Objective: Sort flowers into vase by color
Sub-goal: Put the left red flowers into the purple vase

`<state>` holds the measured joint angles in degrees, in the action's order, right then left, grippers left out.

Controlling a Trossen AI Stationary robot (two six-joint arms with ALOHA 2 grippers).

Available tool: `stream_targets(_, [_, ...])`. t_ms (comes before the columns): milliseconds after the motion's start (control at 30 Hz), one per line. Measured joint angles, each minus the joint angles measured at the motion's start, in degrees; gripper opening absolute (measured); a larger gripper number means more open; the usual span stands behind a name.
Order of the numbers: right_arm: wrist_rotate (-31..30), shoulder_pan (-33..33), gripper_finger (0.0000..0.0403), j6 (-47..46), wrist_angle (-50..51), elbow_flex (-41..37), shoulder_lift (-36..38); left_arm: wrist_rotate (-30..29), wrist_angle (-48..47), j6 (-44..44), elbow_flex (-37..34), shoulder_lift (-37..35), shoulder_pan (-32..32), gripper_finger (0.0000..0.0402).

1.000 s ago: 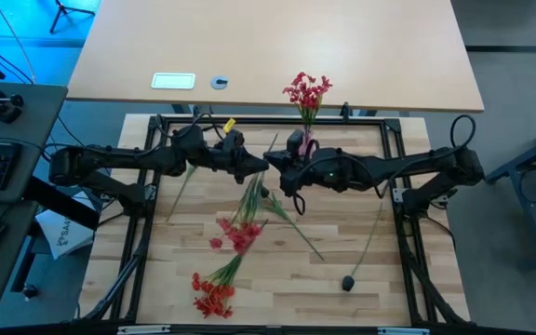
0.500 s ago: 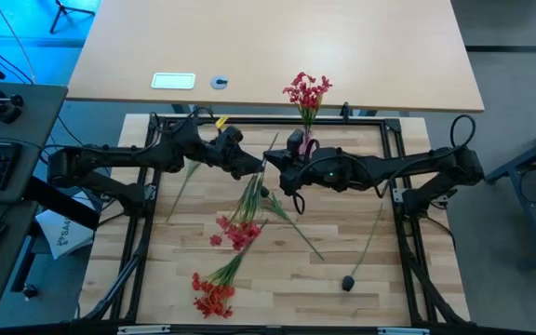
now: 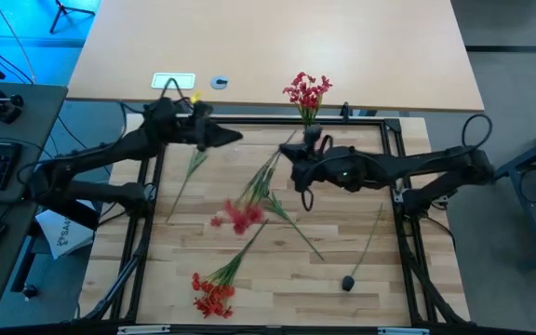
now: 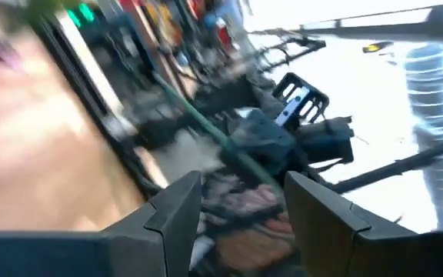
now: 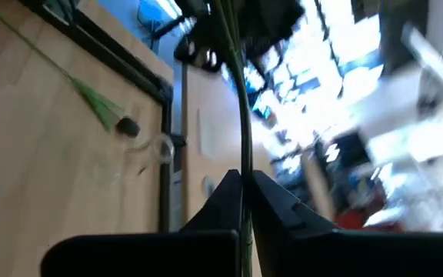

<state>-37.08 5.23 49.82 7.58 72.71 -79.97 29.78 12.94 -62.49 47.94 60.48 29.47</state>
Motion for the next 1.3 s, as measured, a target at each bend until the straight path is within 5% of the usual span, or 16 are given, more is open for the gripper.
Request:
stream_targets(233, [-1.79, -0.34, 0.0000, -30.86, 21.21, 0.00, 8.43, -16.54, -7.72, 18.89, -0.02, -3.94, -4.14, 0.0177])
stream_targets(367, [-1.96, 0.23, 0.0000, -49.24, 34.59, -1.92, 13.47, -33.37, -12.39, 27.27, -0.04, -3.62, -10.59, 0.0177])
stream_targets(533, [-8.21, 4.11, 0.0000, -62.89, 36.21, -11.63, 22.49, -44.84, -11.75, 31.21, -0.09, -0.74, -18.00, 0.0177])
stream_targets(733, [-10.26, 6.63, 0.0000, -73.89, 14.82, -31.08, 33.31, -45.37, -5.26, 30.19, -0.09, 3.82, -23.31, 0.0177])
stream_targets(933, [-3.79, 3.10, 0.0000, -62.22, -25.38, -47.08, 33.31, -45.36, 3.00, 27.72, -0.11, 8.87, -24.71, 0.0177])
stream_targets(1067, [-3.10, -3.00, 0.0000, -58.58, -35.47, -49.28, 30.14, -44.83, 9.68, 26.07, -0.11, 11.24, -24.52, 0.0177])
stream_targets(1300, [9.83, -14.97, 0.0000, -51.82, -41.91, -45.78, 23.26, -44.03, 19.01, 30.93, -0.11, 12.46, -23.29, 0.0177])
